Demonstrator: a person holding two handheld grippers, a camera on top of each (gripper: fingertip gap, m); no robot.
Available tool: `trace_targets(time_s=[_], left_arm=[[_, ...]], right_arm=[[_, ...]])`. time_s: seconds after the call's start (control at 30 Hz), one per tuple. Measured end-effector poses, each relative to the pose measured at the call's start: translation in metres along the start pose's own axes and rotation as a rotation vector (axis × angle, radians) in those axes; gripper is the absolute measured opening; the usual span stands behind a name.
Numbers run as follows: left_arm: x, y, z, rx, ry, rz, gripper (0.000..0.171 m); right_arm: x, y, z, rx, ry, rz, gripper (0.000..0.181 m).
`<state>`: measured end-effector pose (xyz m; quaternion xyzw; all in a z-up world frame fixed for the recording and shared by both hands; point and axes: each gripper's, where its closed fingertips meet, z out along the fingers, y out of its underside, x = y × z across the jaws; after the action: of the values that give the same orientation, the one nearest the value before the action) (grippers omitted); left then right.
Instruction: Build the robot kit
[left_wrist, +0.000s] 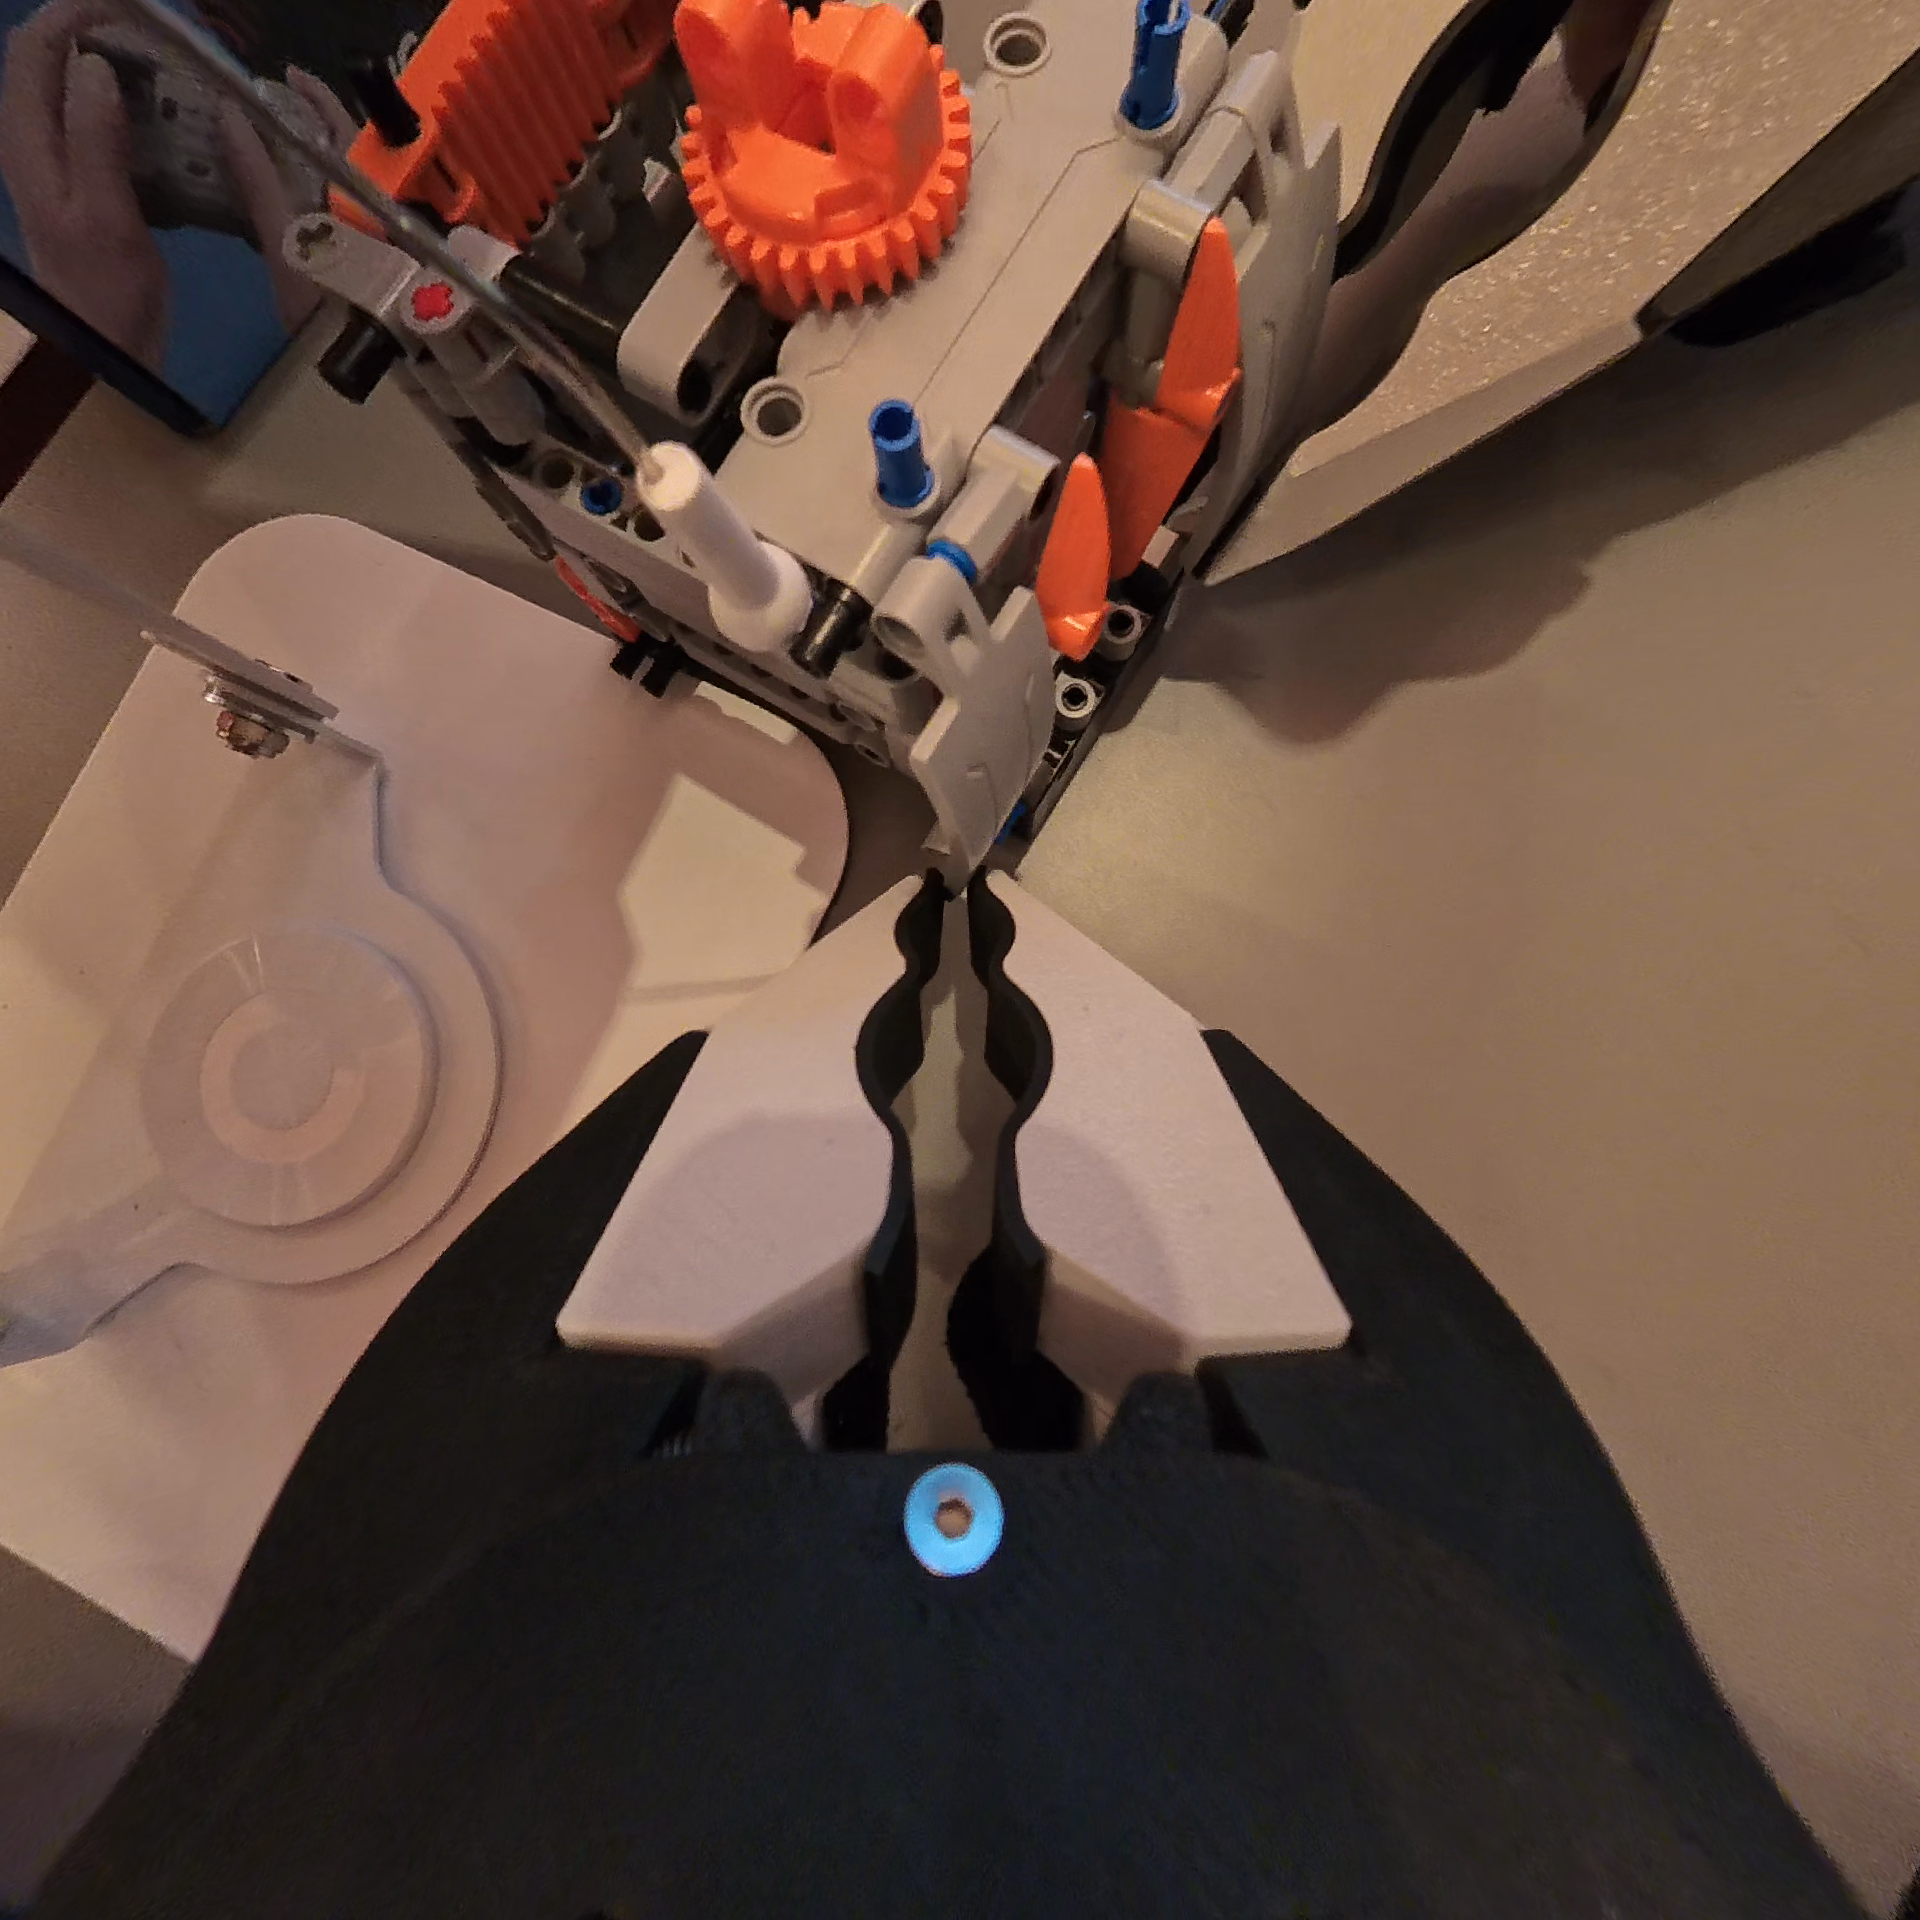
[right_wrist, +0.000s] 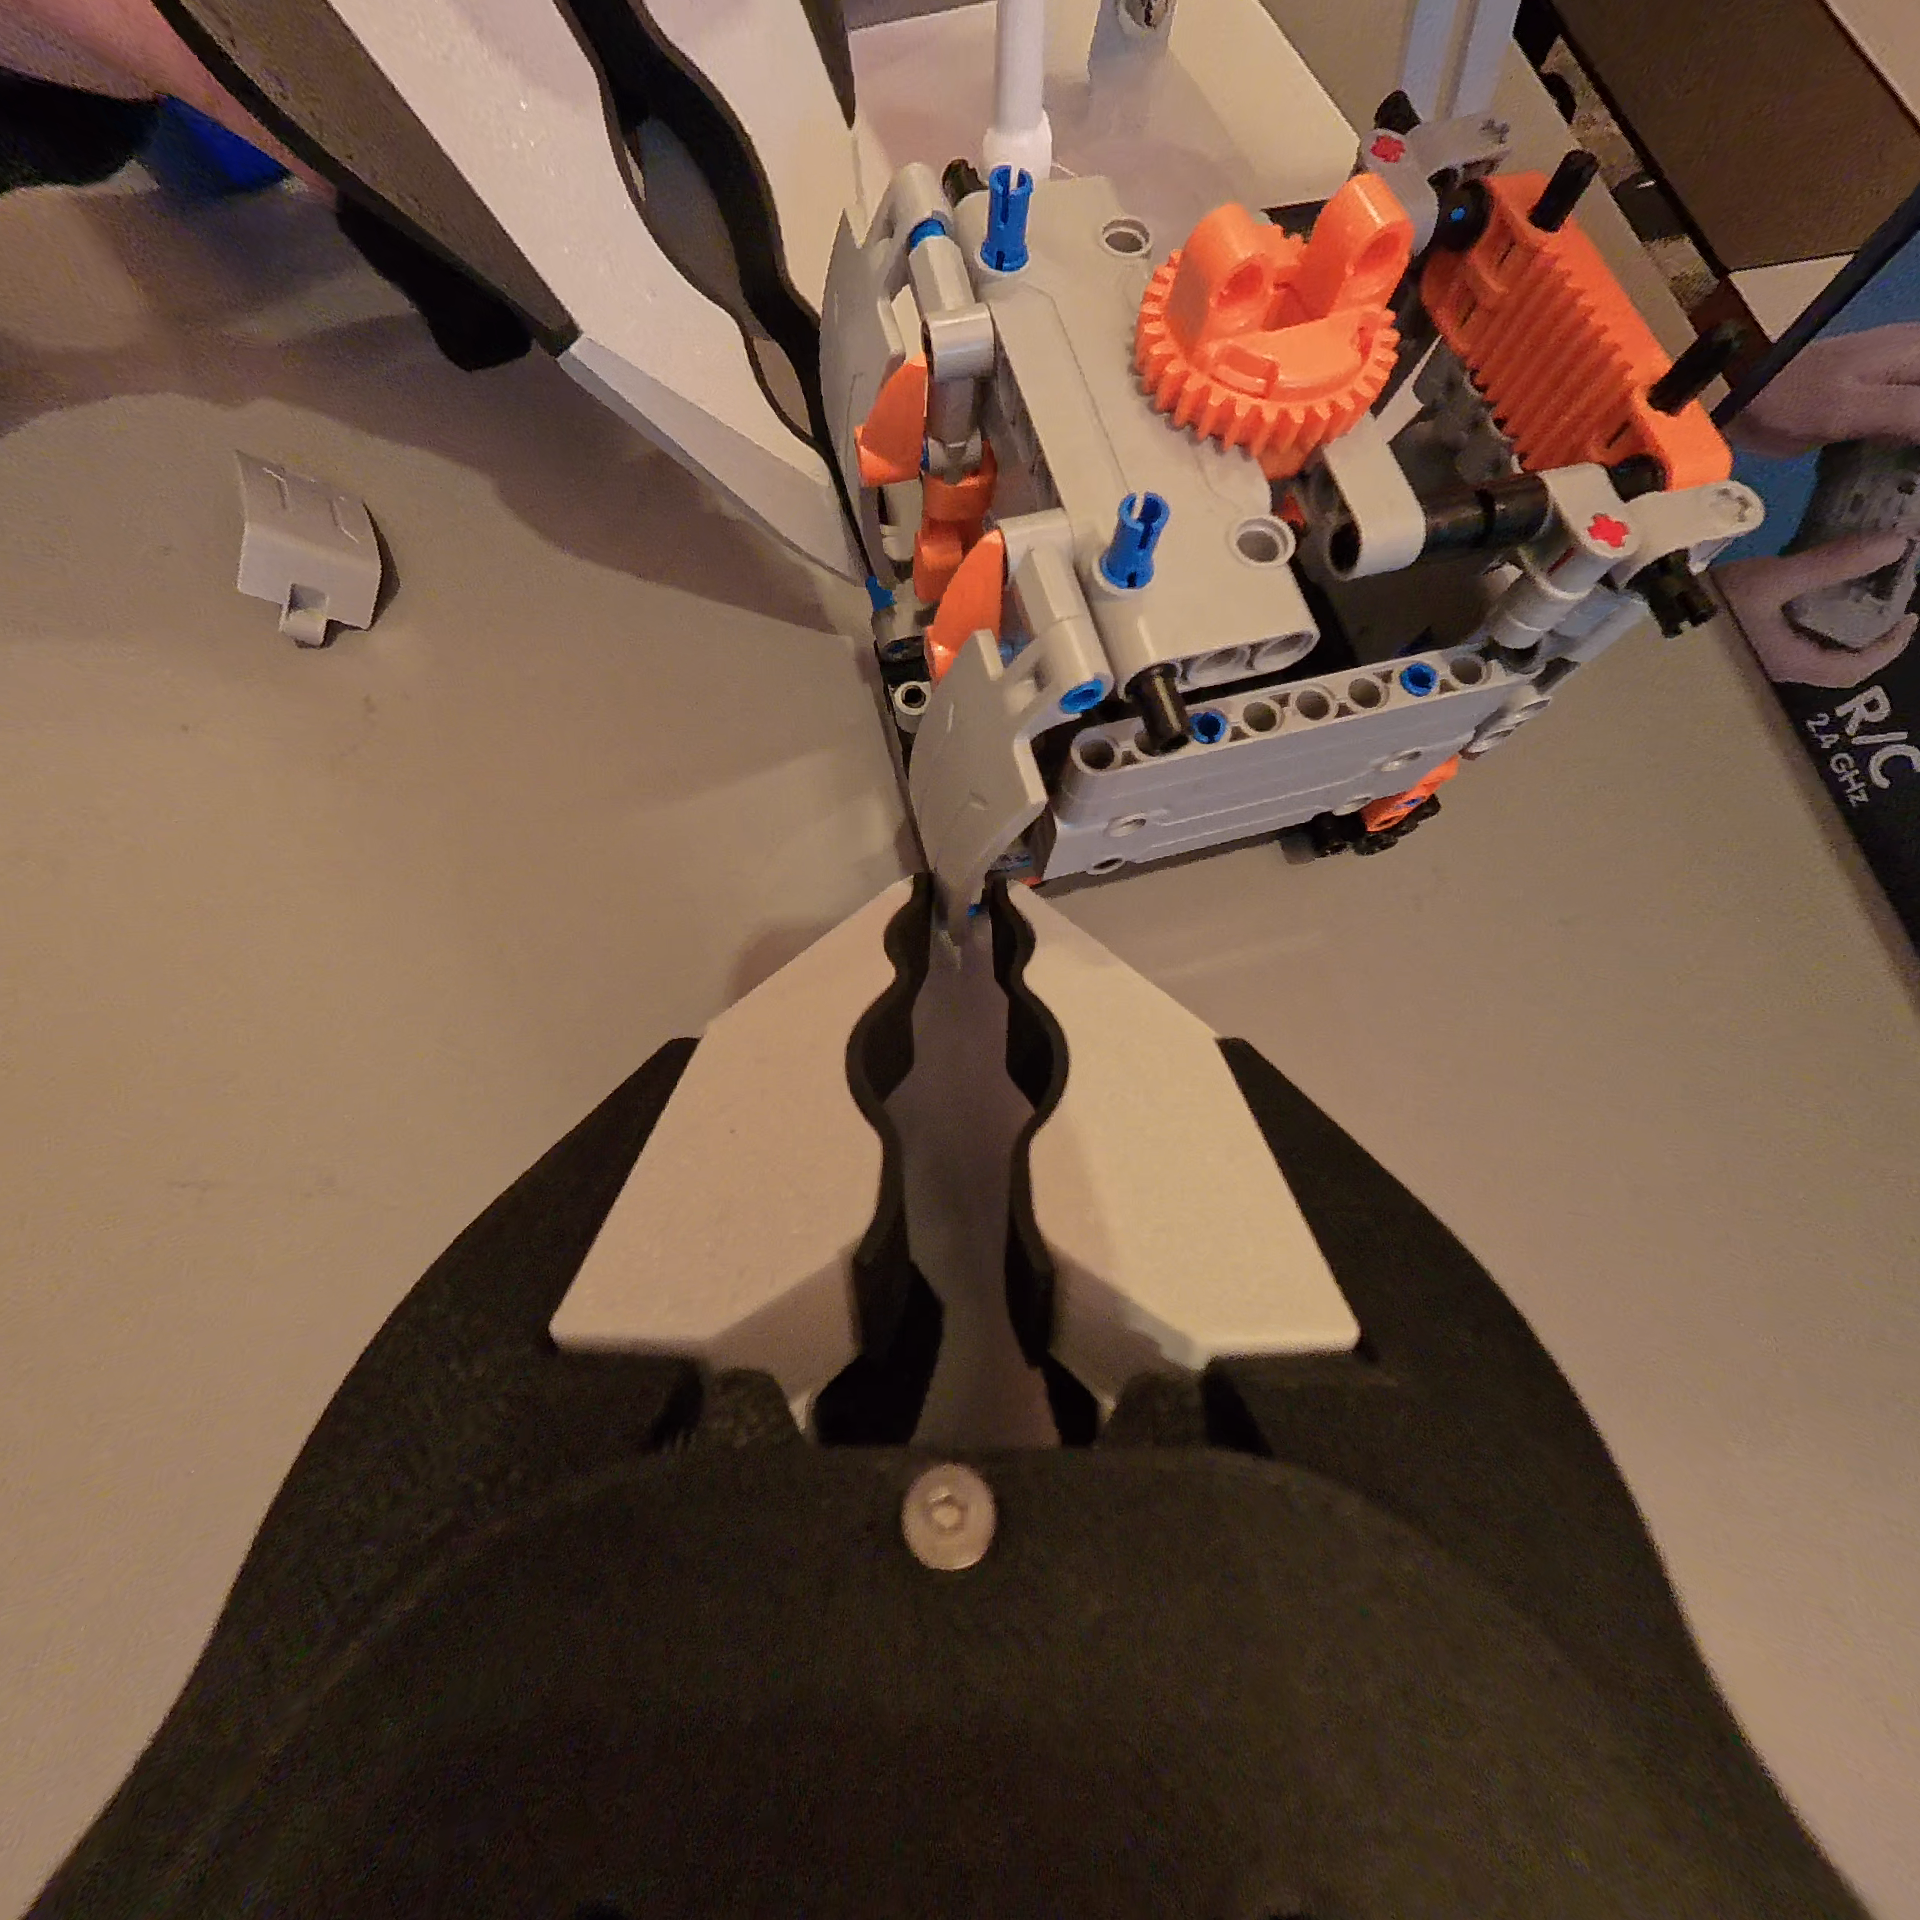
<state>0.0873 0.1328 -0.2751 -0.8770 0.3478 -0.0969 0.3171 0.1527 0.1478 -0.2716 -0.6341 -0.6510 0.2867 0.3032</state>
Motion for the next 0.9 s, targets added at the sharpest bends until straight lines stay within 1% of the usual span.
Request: trace_targets(time_s=[0.3,0.63,0.77,0.9], left_arm=[[0.010,0.001,-0.001,0.005,0.084,-0.012,0.002],[0.008,0.001,0.002,-0.001,0.075,-0.011,0.001],[0.012,0.002,0.001,-0.001,0.111,-0.020,0.001],[0.011,0.002,0.002,-0.004,0.105,-0.021,0.001]], right_arm=[[0.003,0.004,0.002,-0.014,0.000,-0.008,0.011],[0.004,0.003,0.003,0.000,-0.022,0.024,0.011],[0.004,0.004,0.004,-0.011,-0.014,0.008,0.011],[0.004,0.004,0.004,-0.005,-0.020,0.018,0.012]])
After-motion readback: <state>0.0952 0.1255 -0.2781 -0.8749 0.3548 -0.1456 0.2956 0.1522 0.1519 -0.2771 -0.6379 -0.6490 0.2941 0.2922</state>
